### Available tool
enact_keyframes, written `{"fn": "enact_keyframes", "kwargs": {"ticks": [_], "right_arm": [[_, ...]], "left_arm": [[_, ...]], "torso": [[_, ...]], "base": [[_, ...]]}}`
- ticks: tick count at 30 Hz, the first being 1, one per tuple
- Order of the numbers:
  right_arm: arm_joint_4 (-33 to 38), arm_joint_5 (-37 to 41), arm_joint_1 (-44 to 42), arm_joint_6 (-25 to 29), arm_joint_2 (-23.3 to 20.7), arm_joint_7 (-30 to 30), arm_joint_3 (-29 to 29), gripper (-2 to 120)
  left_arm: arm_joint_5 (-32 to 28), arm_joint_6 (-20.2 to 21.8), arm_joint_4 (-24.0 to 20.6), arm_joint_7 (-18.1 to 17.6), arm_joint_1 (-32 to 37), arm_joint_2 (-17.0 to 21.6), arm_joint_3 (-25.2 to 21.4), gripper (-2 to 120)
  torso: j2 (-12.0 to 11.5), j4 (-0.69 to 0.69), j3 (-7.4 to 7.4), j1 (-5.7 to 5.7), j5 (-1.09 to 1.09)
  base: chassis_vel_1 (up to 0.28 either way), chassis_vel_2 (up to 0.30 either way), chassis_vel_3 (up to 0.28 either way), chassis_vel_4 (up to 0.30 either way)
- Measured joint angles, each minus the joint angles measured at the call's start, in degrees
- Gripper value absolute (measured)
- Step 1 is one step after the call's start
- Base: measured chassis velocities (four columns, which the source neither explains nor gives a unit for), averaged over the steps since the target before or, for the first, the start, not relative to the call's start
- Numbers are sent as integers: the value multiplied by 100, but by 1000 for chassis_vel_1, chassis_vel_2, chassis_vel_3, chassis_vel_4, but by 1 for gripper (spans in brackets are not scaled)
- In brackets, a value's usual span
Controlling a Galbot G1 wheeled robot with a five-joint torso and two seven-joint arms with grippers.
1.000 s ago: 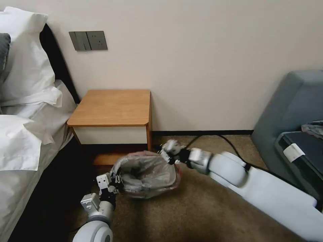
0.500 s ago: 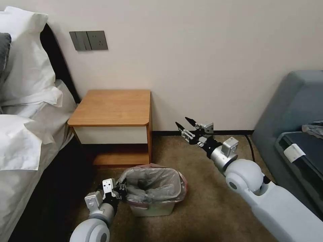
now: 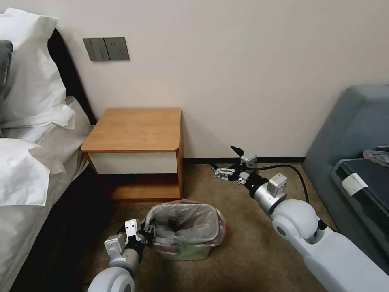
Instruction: Pick up the garbage bag from the table and place it over the trash can.
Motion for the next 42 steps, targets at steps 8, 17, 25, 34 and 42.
{"fn": "enact_keyframes", "kwargs": {"ticks": [8, 17, 25, 34, 42], "right_arm": [[32, -192, -417, 105, 377, 25, 292, 100], [139, -549, -940, 19, 726, 294, 434, 100], [88, -1092, -1532, 113, 1250, 311, 367, 100], [142, -1167, -1703, 174, 1231, 225, 417, 100], [182, -1734, -1999, 270, 1450, 686, 404, 100]], "left_arm": [[268, -133, -197, 1, 119, -34, 16, 83], [503, -109, -501, -260, 232, -58, 1, 100], [-196, -179, -640, 43, 310, 1, -144, 100], [-701, 587, -794, 15, 224, 77, -225, 100], [1011, -1493, 9, 467, 16, 51, -229, 100]], "torso": [[-1, 0, 0, 0, -2], [0, 3, 0, 0, -8], [-1, 1, -1, 0, 2], [0, 1, -1, 0, -2], [0, 0, 0, 0, -2]], "base": [[0, 0, 0, 0], [0, 0, 0, 0], [0, 0, 0, 0], [0, 0, 0, 0], [0, 0, 0, 0]]}}
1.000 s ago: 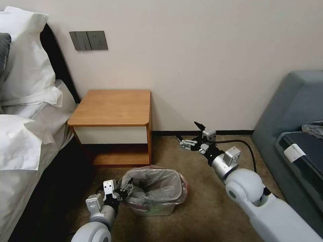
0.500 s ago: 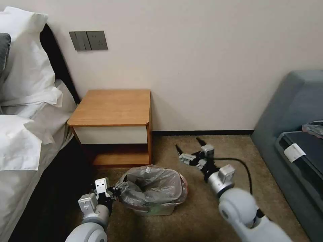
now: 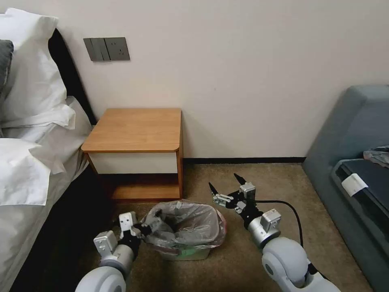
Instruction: Pick up the garbage bag from the table and place it over the trash can.
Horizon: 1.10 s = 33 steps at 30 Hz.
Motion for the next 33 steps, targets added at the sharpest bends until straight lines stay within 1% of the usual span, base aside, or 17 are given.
{"fn": "enact_keyframes", "kwargs": {"ticks": [1, 2, 3, 4, 6, 7, 9, 11, 33], "right_arm": [[3, -203, -116, 33, 111, 185, -2, 100], [-8, -374, -217, 126, 201, 304, 0, 100], [-8, -374, -217, 126, 201, 304, 0, 100], [-57, -614, -324, 317, 311, 388, 17, 100], [-184, -1081, -465, 701, 502, 452, 87, 100], [-184, -1081, -465, 701, 502, 452, 87, 100], [-241, -1290, -510, 852, 585, 481, 127, 100], [-249, -1314, -515, 869, 595, 483, 131, 100], [-255, -1280, -501, 862, 584, 475, 129, 100]], "left_arm": [[207, -500, 189, 37, -22, 48, -21, 100], [259, -955, 356, 82, -47, 96, -44, 100], [259, -955, 356, 82, -47, 96, -44, 100], [319, -1423, 555, 164, -86, 134, -68, 100], [500, -1948, 799, 295, -118, 150, -100, 100], [500, -1948, 799, 295, -118, 150, -100, 100], [592, -2076, 857, 324, -110, 145, -111, 100], [600, -2083, 860, 326, -108, 143, -112, 100], [573, -2006, 838, 318, -99, 138, -113, 100]], "torso": [[0, 0, 0, 0, 0], [0, -1, 0, 0, 1], [0, -1, 0, 0, 1], [0, 0, 0, 0, 0], [0, -1, 0, 0, -1], [0, -1, 0, 0, -1], [0, 0, 0, 0, 0], [0, 0, 0, 0, 0], [0, 0, 0, 0, 1]], "base": [[0, 0, 0, 0], [0, 0, 0, 0], [0, 0, 0, 0], [0, 0, 0, 0], [0, 0, 0, 0], [0, 0, 0, 0], [0, 0, 0, 0], [0, 0, 0, 0], [0, 0, 0, 0]]}}
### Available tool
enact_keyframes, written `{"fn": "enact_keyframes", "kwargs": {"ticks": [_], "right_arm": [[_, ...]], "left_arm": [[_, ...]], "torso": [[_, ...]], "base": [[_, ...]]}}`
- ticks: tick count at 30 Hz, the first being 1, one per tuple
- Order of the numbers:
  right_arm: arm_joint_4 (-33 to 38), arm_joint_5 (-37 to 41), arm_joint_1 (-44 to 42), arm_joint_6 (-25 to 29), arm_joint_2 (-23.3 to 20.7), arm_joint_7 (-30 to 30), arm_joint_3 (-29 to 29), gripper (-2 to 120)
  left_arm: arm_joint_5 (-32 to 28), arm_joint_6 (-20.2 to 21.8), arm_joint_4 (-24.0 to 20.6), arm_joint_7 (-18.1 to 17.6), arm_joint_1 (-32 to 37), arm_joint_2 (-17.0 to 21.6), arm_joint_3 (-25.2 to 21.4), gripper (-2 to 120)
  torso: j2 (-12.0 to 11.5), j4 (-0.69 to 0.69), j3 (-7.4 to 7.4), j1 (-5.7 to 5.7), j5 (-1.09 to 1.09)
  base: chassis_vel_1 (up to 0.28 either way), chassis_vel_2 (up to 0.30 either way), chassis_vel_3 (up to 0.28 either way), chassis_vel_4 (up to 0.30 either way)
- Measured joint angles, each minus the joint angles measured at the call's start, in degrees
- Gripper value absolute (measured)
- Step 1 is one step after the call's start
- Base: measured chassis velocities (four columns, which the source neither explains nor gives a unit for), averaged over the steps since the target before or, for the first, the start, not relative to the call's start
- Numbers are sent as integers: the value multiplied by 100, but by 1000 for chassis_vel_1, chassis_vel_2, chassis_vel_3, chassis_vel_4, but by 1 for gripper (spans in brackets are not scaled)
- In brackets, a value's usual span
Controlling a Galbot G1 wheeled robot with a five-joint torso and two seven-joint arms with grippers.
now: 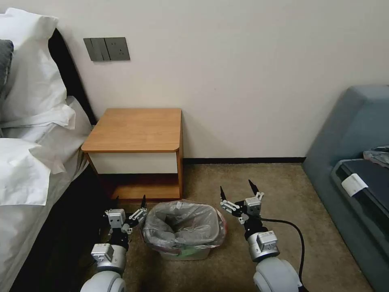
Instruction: Pick up the garbage bag from the table and place it over the trash can.
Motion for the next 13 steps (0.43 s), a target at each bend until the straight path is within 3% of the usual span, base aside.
{"fn": "enact_keyframes", "kwargs": {"ticks": [13], "right_arm": [[0, 11, 5, -10, -4, -5, -2, 100]], "left_arm": [[-6, 13, -8, -7, 1, -1, 2, 100]], "torso": [[0, 0, 0, 0, 0]], "base": [[0, 0, 0, 0]]}}
